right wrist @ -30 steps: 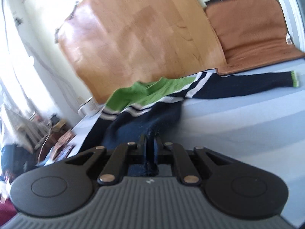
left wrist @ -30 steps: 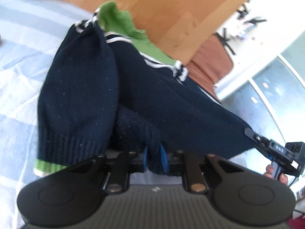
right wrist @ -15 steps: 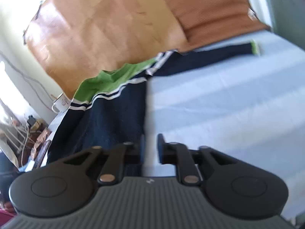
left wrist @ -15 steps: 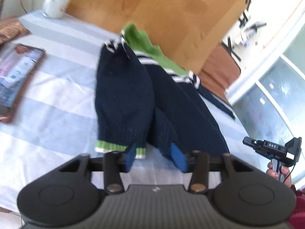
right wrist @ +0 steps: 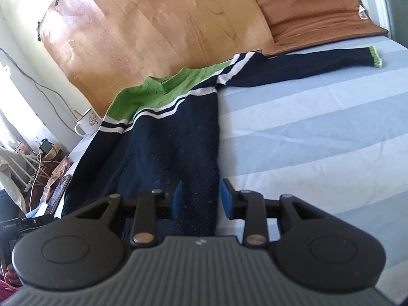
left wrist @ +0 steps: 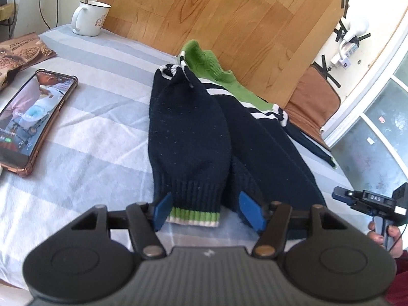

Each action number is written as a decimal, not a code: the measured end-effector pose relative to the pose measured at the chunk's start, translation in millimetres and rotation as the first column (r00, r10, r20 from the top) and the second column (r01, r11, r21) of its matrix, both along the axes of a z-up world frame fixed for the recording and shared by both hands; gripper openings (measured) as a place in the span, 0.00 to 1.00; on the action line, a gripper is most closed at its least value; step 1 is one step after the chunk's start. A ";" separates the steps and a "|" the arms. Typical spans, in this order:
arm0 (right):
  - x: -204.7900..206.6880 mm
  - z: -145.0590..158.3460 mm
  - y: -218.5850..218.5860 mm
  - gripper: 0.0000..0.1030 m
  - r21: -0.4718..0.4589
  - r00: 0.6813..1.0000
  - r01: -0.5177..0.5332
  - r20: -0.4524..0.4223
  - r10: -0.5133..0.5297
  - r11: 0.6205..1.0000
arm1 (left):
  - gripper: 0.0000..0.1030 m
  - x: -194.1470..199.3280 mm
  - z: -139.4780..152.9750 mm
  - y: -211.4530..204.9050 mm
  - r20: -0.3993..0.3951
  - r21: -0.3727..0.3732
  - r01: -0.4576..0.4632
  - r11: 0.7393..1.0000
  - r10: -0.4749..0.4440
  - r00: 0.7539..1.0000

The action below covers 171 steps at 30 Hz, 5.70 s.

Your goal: Fold small clothes

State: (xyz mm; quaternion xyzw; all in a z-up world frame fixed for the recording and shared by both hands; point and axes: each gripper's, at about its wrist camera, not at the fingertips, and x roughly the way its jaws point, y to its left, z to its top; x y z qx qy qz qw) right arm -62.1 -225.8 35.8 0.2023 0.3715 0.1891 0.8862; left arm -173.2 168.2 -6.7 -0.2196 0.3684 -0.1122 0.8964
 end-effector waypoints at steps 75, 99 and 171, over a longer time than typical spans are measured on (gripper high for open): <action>6.6 15.2 8.8 0.08 -0.169 0.984 -0.171 0.021 0.177 0.971 | 0.05 -32.0 13.1 24.2 -0.015 0.022 0.021 1.000 -0.021 1.000; 65.0 -12.6 -80.7 0.40 0.126 0.942 0.332 -0.093 -0.322 0.935 | 0.37 53.4 7.2 -89.3 0.095 0.062 0.303 0.951 -0.307 0.947; -34.1 7.6 4.1 0.08 -0.136 0.990 -0.142 -0.040 0.138 0.980 | 0.04 -12.7 5.7 -51.0 0.059 0.081 0.325 0.942 -0.330 0.942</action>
